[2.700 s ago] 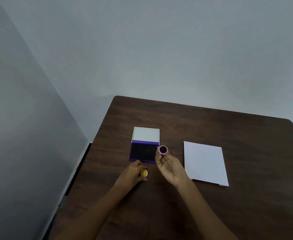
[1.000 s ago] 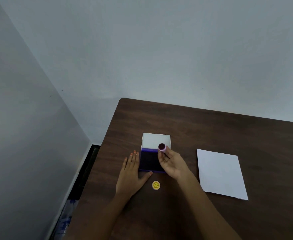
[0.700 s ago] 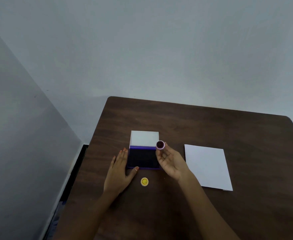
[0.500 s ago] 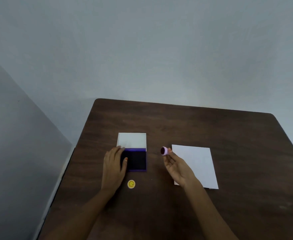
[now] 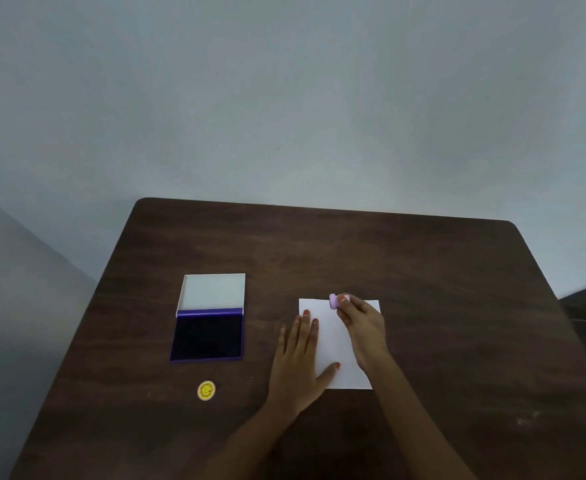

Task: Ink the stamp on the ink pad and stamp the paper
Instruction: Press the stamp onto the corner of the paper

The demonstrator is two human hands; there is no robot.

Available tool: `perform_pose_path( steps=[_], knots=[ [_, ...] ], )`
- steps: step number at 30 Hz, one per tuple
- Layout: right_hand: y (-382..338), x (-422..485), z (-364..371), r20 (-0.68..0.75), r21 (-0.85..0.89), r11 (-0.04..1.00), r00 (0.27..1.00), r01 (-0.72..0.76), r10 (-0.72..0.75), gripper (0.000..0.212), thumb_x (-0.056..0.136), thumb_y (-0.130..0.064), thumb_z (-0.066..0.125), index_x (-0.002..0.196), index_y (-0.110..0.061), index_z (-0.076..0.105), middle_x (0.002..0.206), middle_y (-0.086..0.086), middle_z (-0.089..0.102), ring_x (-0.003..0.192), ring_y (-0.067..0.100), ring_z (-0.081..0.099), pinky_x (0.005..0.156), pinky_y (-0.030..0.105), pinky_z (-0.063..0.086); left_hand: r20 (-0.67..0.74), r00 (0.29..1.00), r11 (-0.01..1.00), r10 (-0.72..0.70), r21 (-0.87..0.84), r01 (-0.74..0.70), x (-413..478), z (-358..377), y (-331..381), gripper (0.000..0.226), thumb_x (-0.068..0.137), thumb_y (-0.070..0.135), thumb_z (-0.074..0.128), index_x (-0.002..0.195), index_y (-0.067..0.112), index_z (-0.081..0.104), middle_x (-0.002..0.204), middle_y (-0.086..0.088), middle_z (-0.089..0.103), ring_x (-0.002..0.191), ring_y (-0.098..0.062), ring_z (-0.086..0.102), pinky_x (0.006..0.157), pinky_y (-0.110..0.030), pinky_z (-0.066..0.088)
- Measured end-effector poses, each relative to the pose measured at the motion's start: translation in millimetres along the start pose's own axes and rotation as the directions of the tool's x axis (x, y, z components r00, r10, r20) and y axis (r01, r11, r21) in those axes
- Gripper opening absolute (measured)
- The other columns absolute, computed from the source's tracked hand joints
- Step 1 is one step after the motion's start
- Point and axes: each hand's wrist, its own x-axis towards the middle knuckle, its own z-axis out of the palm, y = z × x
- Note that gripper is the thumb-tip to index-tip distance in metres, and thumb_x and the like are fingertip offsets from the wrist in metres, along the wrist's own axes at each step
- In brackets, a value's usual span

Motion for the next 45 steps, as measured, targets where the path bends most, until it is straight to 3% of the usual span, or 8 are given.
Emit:
perform_pose_path(
  steps=[3,9,13,23,30,35,40,45],
  knots=[
    [4,10,11,-0.002,-0.188,0.977,0.995,0.097,-0.100,0.013,0.079,-0.026,0.069,0.082,-0.013,0.066,0.089,-0.001,0.069,0.084,0.012,0.059,0.071,0.020,0.044,-0.046,0.998,0.998,0.031,0.056,-0.028,1,-3,2,0.083,0.074,0.067,0.051,0.135,0.012,0.039,0.141,-0.009,0.046,0.127,-0.026,0.044,0.102,-0.050,0.027],
    [12,20,28,0.141,-0.433,0.860,0.962,0.271,-0.233,0.019,0.082,-0.017,0.065,0.098,-0.007,0.064,0.102,0.011,0.068,0.085,0.011,0.056,0.081,0.022,0.046,-0.075,0.997,1.000,-0.008,-0.027,0.006,0,2,0,0.084,0.071,0.063,0.059,0.133,0.009,0.043,0.138,-0.011,0.049,0.125,-0.029,0.047,0.106,-0.045,0.024],
    [21,22,32,0.167,-0.524,0.807,0.962,0.272,-0.216,0.026,0.086,-0.025,0.058,0.105,-0.007,0.061,0.114,0.012,0.066,0.096,0.019,0.058,0.084,0.022,0.039,-0.136,0.990,0.999,0.035,0.039,-0.030,-2,5,1,0.076,0.060,0.059,0.073,0.114,0.006,0.062,0.117,-0.010,0.067,0.106,-0.027,0.064,0.092,-0.045,0.046],
    [23,22,37,0.228,-0.558,0.752,0.936,0.351,-0.267,0.024,0.088,-0.024,0.055,0.104,-0.006,0.061,0.113,0.013,0.066,0.088,0.009,0.049,0.083,0.018,0.037,-0.215,0.975,0.998,0.054,0.027,-0.049,-1,5,1,0.072,0.060,0.057,0.073,0.111,0.007,0.064,0.113,-0.008,0.069,0.103,-0.025,0.065,0.091,-0.044,0.047],
    [25,17,39,0.222,-0.591,0.723,0.934,0.358,-0.281,0.026,0.089,-0.025,0.052,0.105,-0.005,0.061,0.112,0.013,0.066,0.089,0.010,0.052,0.083,0.016,0.035,-0.254,0.962,0.994,0.098,0.075,-0.082,1,10,-2,0.072,0.056,0.060,0.074,0.107,0.010,0.065,0.107,-0.006,0.072,0.097,-0.022,0.068,0.088,-0.041,0.050],
    [20,18,43,0.252,-0.647,0.656,0.921,0.389,-0.297,0.028,0.088,-0.022,0.054,0.109,-0.004,0.059,0.117,0.014,0.064,0.104,0.024,0.058,0.088,0.019,0.038,-0.279,0.956,0.994,0.089,0.079,-0.069,1,10,-1,0.072,0.048,0.057,0.079,0.101,0.009,0.068,0.101,-0.007,0.074,0.089,-0.022,0.070,0.079,-0.042,0.054],
    [15,20,47,0.307,-0.717,0.568,0.915,0.403,-0.261,0.030,0.088,-0.020,0.055,0.114,-0.004,0.056,0.124,0.011,0.060,0.109,0.024,0.056,0.096,0.024,0.039,-0.261,0.962,0.994,0.082,0.097,-0.058,0,8,-1,0.073,0.056,0.061,0.074,0.107,0.011,0.065,0.108,-0.006,0.071,0.098,-0.021,0.068,0.089,-0.041,0.049],
    [15,17,47,0.298,-0.717,0.565,0.912,0.409,-0.282,0.029,0.088,-0.018,0.055,0.112,-0.004,0.057,0.121,0.012,0.061,0.107,0.024,0.057,0.094,0.023,0.040,-0.247,0.966,0.994,0.080,0.097,-0.058,1,9,-1,0.075,0.050,0.060,0.077,0.103,0.009,0.067,0.103,-0.007,0.073,0.093,-0.021,0.069,0.084,-0.040,0.052]
  ],
)
